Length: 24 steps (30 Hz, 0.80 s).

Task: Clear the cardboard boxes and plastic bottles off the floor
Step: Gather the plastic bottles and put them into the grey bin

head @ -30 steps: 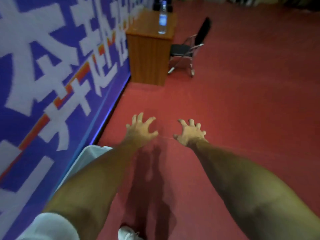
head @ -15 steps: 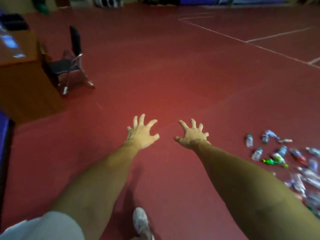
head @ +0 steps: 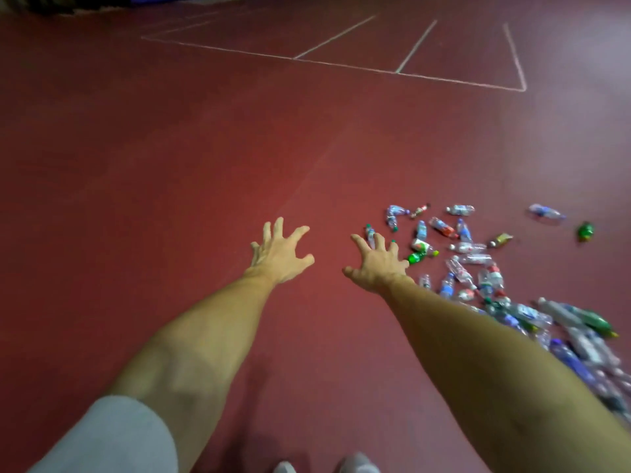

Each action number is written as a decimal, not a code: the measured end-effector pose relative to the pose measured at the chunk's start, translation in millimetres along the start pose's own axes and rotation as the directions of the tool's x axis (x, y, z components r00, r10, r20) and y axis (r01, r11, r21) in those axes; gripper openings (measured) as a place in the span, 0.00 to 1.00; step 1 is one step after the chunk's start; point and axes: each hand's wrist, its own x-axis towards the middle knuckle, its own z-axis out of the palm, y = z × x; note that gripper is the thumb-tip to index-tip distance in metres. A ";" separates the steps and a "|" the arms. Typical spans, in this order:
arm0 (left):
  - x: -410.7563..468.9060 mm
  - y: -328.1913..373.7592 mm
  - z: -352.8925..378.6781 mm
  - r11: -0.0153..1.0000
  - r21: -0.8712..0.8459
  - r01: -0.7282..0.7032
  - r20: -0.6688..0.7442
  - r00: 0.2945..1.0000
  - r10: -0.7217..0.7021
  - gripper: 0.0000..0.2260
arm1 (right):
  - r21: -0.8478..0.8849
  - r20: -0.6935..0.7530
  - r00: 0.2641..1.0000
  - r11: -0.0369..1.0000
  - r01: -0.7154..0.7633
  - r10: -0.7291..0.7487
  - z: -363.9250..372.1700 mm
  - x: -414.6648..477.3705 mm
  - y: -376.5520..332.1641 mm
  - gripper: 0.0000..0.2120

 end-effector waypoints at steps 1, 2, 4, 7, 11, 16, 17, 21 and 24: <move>16.0 16.9 3.4 0.999 0.003 -0.046 0.022 0.999 0.045 0.30 | 0.012 0.009 0.999 0.999 -0.047 0.047 -3.0 8.5 16.3 0.39; 31.2 33.9 7.7 0.995 0.014 -0.098 0.044 0.994 0.097 0.30 | 0.025 0.018 0.995 0.995 -0.094 0.093 -6.4 17.1 32.6 0.39; 61.4 65.5 15.8 0.980 0.046 -0.194 0.097 0.977 0.189 0.30 | 0.064 0.028 0.985 0.983 -0.171 0.169 -14.2 38.8 63.3 0.39; 116.5 111.3 23.4 0.960 0.069 -0.270 0.119 0.958 0.261 0.30 | 0.095 -0.001 0.972 0.968 -0.234 0.235 -33.0 78.8 106.0 0.38; 189.2 171.8 35.4 0.942 0.077 -0.325 0.102 0.943 0.317 0.30 | 0.090 -0.031 0.961 0.959 -0.270 0.273 -62.8 137.2 164.2 0.37; 263.3 236.3 40.7 0.941 0.052 -0.336 0.111 0.938 0.329 0.30 | 0.085 -0.050 0.952 0.951 -0.298 0.303 -105.2 198.1 228.4 0.39; 275.8 245.0 41.3 0.938 0.056 -0.343 0.117 0.935 0.335 0.30 | 0.083 -0.051 0.949 0.949 -0.305 0.310 -113.3 209.4 238.0 0.38; 326.6 268.6 44.6 0.940 0.058 -0.335 0.135 0.936 0.325 0.30 | 0.058 -0.036 0.954 0.954 -0.295 0.298 -132.2 252.7 260.6 0.37; 370.9 281.7 47.3 0.943 0.051 -0.329 0.136 0.938 0.320 0.30 | 0.056 -0.013 0.954 0.952 -0.299 0.301 -139.3 297.3 270.5 0.37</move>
